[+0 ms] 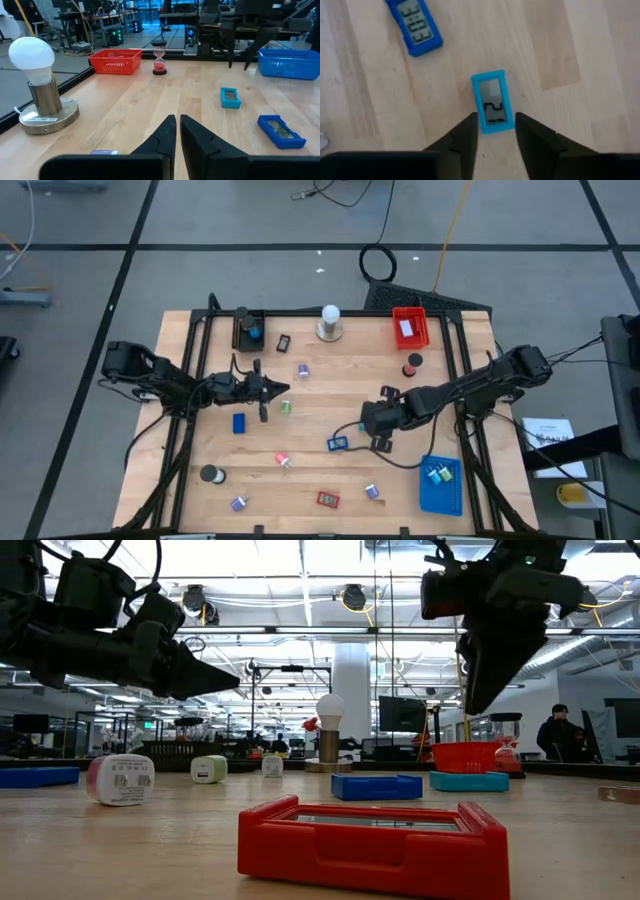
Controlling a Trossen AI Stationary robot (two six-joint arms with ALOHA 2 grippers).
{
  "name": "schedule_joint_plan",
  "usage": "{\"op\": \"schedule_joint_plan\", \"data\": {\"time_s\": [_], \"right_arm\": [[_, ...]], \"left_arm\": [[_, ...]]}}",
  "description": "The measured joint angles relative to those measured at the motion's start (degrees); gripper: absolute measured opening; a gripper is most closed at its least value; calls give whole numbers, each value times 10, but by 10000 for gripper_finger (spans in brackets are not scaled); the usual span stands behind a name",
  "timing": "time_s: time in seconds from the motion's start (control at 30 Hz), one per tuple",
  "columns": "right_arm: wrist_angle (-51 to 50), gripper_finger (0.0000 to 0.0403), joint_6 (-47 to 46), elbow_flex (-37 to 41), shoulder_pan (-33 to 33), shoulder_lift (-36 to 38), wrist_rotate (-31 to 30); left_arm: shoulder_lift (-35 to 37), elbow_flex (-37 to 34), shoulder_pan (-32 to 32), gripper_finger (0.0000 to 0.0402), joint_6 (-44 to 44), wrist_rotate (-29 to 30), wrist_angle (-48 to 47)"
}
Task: Pick & Place Office items
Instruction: Put the light blue digital clock in the red bin
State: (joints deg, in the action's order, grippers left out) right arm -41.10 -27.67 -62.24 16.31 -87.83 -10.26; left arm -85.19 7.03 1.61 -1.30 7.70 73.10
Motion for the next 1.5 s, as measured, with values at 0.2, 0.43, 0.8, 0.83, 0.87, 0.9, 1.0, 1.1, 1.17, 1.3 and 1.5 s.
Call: {"op": "schedule_joint_plan", "data": {"time_s": [0.2, 0.43, 0.8, 0.83, 0.87, 0.9, 1.0, 1.1, 1.17, 1.3, 1.5], "right_arm": [[16, 206, 29, 10, -4, -4, -1], [103, 251, 33, 71, -17, -4, 0], [207, 240, 62, 135, -20, -13, 13], [208, 238, 63, 138, -21, -17, 14], [206, 236, 63, 140, -21, -23, 15], [206, 234, 63, 140, -21, -31, 18], [221, 226, 70, 138, -21, -56, 31], [223, 209, 58, 138, -22, -68, 28], [224, 190, 40, 138, -24, -68, 28], [220, 149, -40, 140, -24, -52, -1], [155, 149, -199, 141, -24, -16, -50]], "left_arm": [[0, 0, 0, 33, 0, 0, -5], [0, 0, 0, 33, 0, 0, -10], [0, 0, 0, 33, 0, 3, -10], [0, 0, 0, 33, 0, 4, -10], [0, 0, 0, 33, 0, 3, -10], [0, 0, 0, 33, 0, 4, -10], [0, 0, 0, 33, 0, 4, -10], [0, 0, 0, 33, 0, 4, -14], [0, 0, 0, 33, 0, 5, -15], [0, 0, 0, 33, 0, 4, -18], [0, 0, 0, 33, 1, 4, -20]]}}
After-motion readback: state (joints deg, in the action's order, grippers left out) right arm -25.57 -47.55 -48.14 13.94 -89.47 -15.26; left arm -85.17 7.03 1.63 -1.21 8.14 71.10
